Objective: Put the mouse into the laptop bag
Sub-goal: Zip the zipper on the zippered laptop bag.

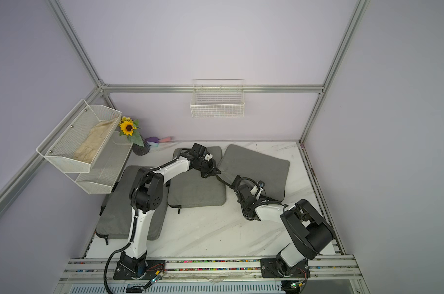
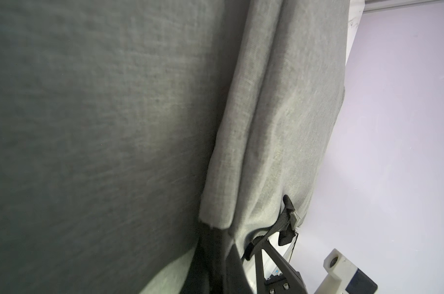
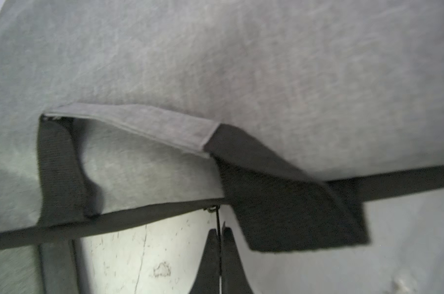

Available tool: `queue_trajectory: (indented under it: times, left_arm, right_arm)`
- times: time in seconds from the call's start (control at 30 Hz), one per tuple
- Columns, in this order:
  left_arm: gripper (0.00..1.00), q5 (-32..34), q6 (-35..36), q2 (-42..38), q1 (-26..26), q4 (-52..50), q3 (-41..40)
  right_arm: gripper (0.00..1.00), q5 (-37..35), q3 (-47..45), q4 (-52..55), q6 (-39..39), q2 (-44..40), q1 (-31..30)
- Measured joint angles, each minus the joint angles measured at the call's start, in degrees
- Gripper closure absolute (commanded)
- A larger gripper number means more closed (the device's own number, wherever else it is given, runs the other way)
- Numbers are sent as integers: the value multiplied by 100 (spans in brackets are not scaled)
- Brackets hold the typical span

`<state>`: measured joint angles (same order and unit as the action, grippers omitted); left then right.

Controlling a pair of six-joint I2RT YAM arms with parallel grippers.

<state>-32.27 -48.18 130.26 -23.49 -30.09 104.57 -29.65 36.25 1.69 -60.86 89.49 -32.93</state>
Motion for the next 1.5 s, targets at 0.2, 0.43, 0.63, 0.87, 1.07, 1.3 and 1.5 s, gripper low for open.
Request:
queue_trajectory:
  times: [0.2, 0.43, 0.63, 0.87, 1.07, 1.3, 1.5]
  left_arm:
    - [100, 271, 291, 186, 339, -756, 857]
    - [93, 348, 452, 881, 385, -1419, 2044]
    - [16, 874, 413, 1145, 455, -1071, 2562]
    - [10, 1191, 83, 76, 243, -549, 1088]
    - [8, 1314, -645, -1788, -1067, 560, -1458]
    - [8, 1290, -1561, -1991, -2146, 1847, -2509]
    - [21, 1316, -1893, -1246, -2041, 2302, -2490]
  right_arm:
    - [100, -295, -199, 234, -251, -474, -2]
    - [100, -44, -713, 391, -341, -1888, -11]
    - [100, 125, -881, 844, -278, -2463, -20]
    - [100, 446, -1005, 846, 35, -2258, -22]
    - [100, 597, -1005, 710, 332, -2273, -26]
    - [100, 852, -1008, 686, 566, -2841, -39]
    - [100, 1128, -1054, 638, 608, -3187, -63]
